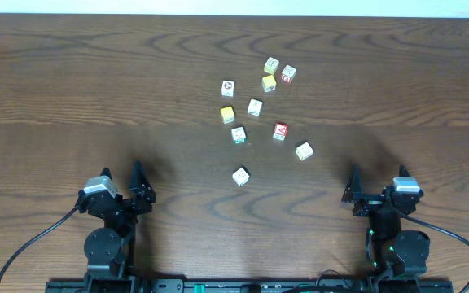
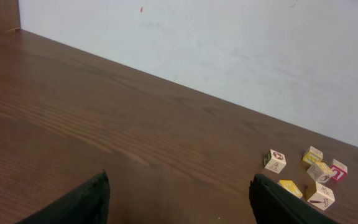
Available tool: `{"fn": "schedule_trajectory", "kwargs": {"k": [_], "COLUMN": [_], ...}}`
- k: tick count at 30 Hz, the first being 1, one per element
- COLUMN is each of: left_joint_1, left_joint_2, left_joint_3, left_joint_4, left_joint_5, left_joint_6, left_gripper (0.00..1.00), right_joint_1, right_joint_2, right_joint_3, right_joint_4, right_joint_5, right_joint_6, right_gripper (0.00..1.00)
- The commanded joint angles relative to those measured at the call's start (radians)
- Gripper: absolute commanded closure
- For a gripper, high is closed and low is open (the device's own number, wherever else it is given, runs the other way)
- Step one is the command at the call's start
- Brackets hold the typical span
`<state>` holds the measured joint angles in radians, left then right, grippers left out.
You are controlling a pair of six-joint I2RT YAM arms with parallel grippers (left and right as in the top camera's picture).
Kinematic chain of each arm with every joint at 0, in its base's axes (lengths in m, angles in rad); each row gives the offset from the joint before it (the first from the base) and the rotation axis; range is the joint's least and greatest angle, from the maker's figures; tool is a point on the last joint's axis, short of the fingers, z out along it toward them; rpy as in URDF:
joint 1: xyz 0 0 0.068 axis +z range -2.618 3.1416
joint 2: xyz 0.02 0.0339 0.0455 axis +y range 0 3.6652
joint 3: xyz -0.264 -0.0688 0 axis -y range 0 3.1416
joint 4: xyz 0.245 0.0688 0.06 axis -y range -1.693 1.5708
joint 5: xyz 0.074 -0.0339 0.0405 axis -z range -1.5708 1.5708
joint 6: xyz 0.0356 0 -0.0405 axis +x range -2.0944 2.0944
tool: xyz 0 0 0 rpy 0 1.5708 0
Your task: Lift 5 blocks
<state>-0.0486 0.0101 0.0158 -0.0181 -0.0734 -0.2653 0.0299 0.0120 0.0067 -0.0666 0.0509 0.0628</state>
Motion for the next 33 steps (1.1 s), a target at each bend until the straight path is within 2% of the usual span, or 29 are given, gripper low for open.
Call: {"fn": "schedule_trajectory", "kwargs": {"k": [1, 6, 10, 12, 13, 16, 21, 25, 30, 33], "left_joint_1": [0.002, 0.002, 0.002, 0.002, 0.002, 0.002, 0.002, 0.002, 0.002, 0.002], "left_joint_2": [-0.005, -0.005, -0.005, -0.005, -0.005, -0.005, -0.005, -0.005, -0.005, -0.005], "left_joint_3": [-0.011, -0.011, -0.011, -0.011, -0.011, -0.011, -0.011, -0.011, -0.011, -0.011], "left_joint_4": [-0.048, -0.048, -0.048, -0.048, -0.048, -0.048, -0.048, -0.048, -0.048, -0.048], "left_joint_5": [-0.014, -0.014, -0.014, -0.014, -0.014, -0.014, -0.014, -0.014, -0.014, -0.014], "left_joint_6": [-0.002, -0.002, -0.002, -0.002, -0.002, -0.002, -0.002, -0.002, -0.002, -0.002], "left_gripper": [0.28, 0.27, 0.28, 0.28, 0.27, 0.28, 0.27, 0.28, 0.27, 0.28], "right_joint_1": [-0.003, -0.003, -0.003, -0.003, -0.003, -0.003, -0.003, -0.003, -0.003, -0.003], "right_joint_2": [-0.005, -0.003, -0.003, -0.003, -0.003, -0.002, 0.037, 0.18, 0.541, 0.777], "right_joint_3": [-0.001, -0.001, -0.001, -0.001, 0.0, 0.014, 0.073, 0.214, 0.54, 0.79], "right_joint_4": [-0.005, -0.008, 0.029, 0.061, 0.077, 0.12, 0.102, 0.014, -0.156, -0.358], "right_joint_5": [-0.008, -0.031, -0.038, -0.056, -0.116, -0.409, -0.417, -0.388, -0.344, -0.348], "right_joint_6": [-0.012, 0.0, 0.062, 0.139, 0.175, 0.153, 0.153, 0.061, -0.039, -0.038], "right_gripper": [0.01, 0.01, 0.01, 0.01, 0.01, 0.01, 0.01, 0.01, 0.01, 0.01]}}
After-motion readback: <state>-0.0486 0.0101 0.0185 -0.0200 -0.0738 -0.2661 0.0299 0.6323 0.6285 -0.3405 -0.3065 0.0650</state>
